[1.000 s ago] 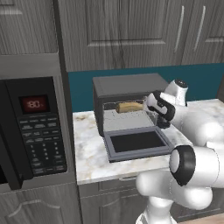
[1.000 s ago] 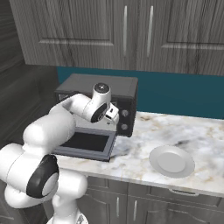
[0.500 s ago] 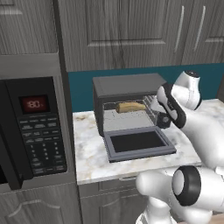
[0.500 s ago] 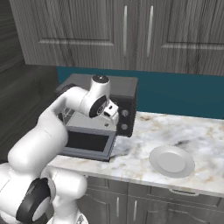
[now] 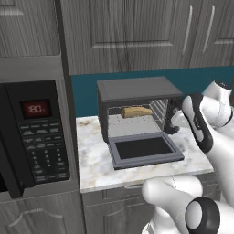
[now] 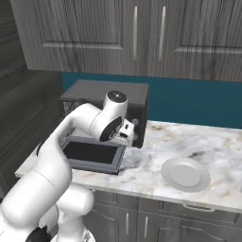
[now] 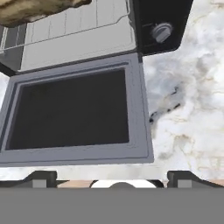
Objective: Pull the toaster oven rack outwards. Pick up the baguette from the plate and place it on the toaster oven rack. Close the toaster oven door fully and set the temperature to the lowest setting.
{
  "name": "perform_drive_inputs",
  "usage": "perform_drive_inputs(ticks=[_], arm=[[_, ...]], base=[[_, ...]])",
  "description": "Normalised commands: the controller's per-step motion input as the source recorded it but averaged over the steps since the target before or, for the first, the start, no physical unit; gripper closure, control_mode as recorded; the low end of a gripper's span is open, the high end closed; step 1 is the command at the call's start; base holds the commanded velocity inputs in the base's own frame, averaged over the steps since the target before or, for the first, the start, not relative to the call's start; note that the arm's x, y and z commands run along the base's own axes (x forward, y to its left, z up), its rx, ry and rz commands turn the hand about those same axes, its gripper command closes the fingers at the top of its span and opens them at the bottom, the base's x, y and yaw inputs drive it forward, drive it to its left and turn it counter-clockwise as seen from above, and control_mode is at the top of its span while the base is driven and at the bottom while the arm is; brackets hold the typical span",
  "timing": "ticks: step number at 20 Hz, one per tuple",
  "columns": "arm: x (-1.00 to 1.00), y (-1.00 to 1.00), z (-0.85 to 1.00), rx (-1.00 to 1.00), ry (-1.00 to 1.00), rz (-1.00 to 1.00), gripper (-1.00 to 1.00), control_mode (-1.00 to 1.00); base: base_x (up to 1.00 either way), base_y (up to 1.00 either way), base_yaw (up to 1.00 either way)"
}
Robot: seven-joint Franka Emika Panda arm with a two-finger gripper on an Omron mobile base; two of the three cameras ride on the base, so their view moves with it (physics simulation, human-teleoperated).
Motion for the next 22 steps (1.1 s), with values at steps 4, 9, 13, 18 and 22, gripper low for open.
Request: perform_drive_inputs(ticks=[4,9,13,18,22], arm=[[-0.21,-0.34,-0.22,0.00,-0.15,0.39,-1.00,-1.00],[0.00,-0.35,-0.44,0.00,-0.24,0.47,-1.00,-1.00],[0.00,-0.34,-0.38,0.00,-0.22,0.50,-1.00,-1.00],[0.01,-0.32,-0.23,0.00,-0.18,0.34,-1.00,-1.00],[0.05,-0.13,-0.30,0.01,-0.23,0.26,-1.00,-1.00]], base=[[0.00,0.00,0.00],[0.00,0.00,0.00],[0.00,0.00,0.00],[0.00,0.00,0.00],[0.00,0.00,0.00]])
